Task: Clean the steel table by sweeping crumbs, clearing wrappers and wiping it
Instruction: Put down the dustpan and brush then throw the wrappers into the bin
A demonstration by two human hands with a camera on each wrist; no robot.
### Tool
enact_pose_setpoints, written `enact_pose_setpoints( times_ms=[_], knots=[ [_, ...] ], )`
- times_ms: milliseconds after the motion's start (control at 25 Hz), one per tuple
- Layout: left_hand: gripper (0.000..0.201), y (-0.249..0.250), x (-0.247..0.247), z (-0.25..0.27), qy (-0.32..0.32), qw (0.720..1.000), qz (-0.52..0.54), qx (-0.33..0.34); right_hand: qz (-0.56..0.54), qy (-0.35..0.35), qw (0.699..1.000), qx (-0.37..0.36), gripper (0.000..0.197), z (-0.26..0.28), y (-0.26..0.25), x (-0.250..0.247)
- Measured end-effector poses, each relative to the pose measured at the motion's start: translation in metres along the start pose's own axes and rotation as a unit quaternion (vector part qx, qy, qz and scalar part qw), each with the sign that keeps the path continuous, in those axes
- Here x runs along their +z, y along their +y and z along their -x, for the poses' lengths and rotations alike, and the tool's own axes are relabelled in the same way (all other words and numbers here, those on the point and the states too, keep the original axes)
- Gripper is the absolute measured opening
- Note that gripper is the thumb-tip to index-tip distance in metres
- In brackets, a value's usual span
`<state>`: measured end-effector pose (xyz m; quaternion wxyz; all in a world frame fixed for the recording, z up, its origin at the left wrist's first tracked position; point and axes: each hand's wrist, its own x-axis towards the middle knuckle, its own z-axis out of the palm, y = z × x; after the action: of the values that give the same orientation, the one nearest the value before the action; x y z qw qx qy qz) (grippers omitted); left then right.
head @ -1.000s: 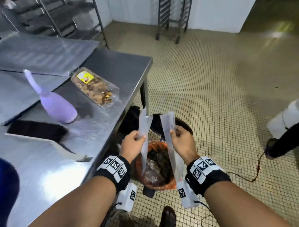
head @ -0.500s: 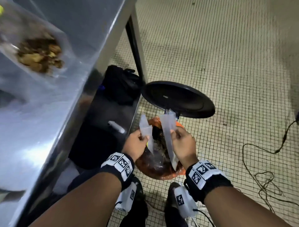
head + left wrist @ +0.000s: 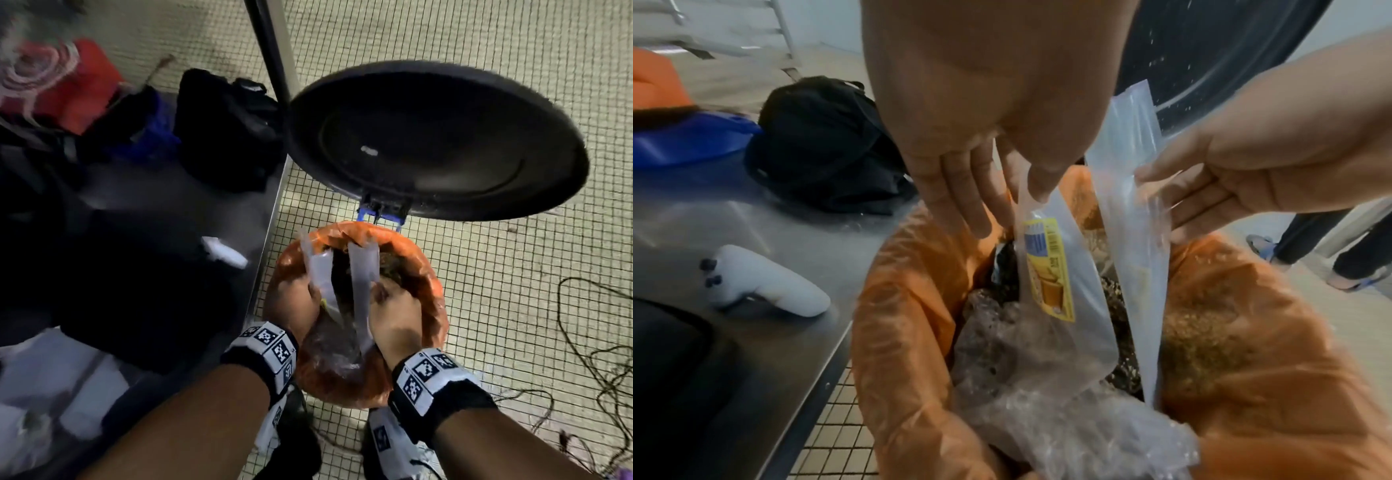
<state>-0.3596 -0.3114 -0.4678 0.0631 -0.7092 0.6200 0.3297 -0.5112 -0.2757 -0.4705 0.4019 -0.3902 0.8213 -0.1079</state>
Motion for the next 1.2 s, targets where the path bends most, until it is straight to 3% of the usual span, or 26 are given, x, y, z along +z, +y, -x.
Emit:
enact_pose_setpoints(
  times_ms=[280, 440, 600, 720, 880, 1200],
  knots=[
    [0.027, -0.018, 0.049, -0.019, -0.053, 0.998, 0.004, -0.026, 0.033, -0.061, 0.997, 0.025, 0.026, -0.027, 0.029, 0.028],
    [0.027, -0.015, 0.041, -0.008, -0.092, 0.995, -0.016, -0.027, 0.046, -0.082, 0.995, 0.019, 0.026, -0.016, 0.025, 0.021],
    [0.014, 0.000, 0.012, 0.010, -0.159, 0.986, 0.037, -0.018, 0.055, -0.114, 0.992, 0.001, 0.037, 0.009, 0.000, -0.019],
    [0.016, 0.018, -0.026, 0.029, -0.128, 0.990, 0.052, 0.001, 0.078, -0.115, 0.989, -0.052, 0.031, 0.025, -0.019, -0.053],
    [0.032, 0.041, -0.091, 0.070, -0.090, 0.994, 0.053, -0.029, 0.111, -0.089, 0.987, -0.079, 0.025, 0.058, -0.048, -0.112],
    [0.046, 0.069, -0.236, 0.190, 0.043, 0.995, 0.091, 0.000, 0.144, -0.022, 0.975, -0.166, 0.044, 0.152, -0.132, -0.229]
  ],
)
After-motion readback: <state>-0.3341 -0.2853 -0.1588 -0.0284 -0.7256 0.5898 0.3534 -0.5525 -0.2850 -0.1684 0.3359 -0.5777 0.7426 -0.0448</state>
